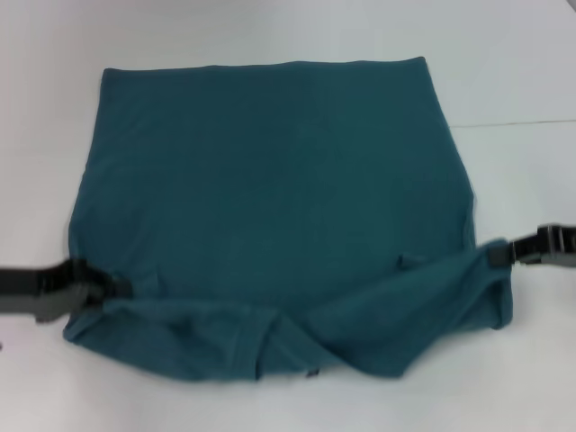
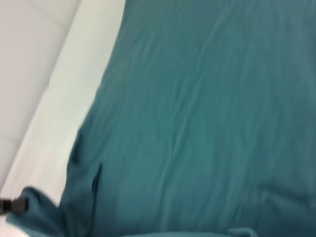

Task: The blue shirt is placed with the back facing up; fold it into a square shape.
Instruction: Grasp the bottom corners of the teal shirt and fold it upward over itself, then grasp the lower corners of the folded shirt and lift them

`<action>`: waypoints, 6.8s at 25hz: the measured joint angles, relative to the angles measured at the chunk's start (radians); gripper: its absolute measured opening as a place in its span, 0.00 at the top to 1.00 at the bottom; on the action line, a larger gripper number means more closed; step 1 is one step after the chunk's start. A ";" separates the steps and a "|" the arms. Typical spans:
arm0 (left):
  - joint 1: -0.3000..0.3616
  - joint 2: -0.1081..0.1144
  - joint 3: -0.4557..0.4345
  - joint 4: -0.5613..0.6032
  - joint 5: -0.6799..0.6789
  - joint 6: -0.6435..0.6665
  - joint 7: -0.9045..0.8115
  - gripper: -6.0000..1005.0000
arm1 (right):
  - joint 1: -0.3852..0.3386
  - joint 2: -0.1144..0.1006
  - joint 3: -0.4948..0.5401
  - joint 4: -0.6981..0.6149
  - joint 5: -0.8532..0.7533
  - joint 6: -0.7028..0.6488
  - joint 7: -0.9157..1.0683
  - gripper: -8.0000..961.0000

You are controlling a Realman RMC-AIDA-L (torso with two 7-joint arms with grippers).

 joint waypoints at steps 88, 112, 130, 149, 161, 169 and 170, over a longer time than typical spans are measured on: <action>-0.093 -0.054 0.360 0.009 -0.090 -0.807 -0.192 0.45 | 0.176 0.054 -0.293 0.107 -0.001 0.782 0.182 0.39; 0.089 -0.054 0.265 -0.088 -0.353 -0.718 0.181 0.42 | -0.187 0.061 -0.227 0.139 0.594 0.251 -0.160 0.14; 0.072 -0.066 0.308 -0.155 -0.347 -0.767 0.266 0.42 | -0.190 0.055 -0.211 0.140 0.593 0.260 -0.164 0.14; 0.075 -0.072 0.304 -0.154 -0.349 -0.753 0.261 0.80 | -0.191 0.053 -0.199 0.140 0.589 0.257 -0.164 0.14; 0.047 -0.029 0.267 -0.115 -0.351 -0.576 0.162 0.98 | -0.102 -0.045 -0.218 0.128 0.355 0.250 -0.026 0.14; 0.017 -0.008 0.232 -0.107 -0.355 -0.490 0.110 0.98 | -0.023 -0.090 -0.215 0.125 0.253 0.303 0.082 0.14; 0.015 -0.007 0.231 -0.107 -0.355 -0.488 0.110 0.98 | -0.020 -0.087 -0.214 0.125 0.254 0.307 0.081 0.14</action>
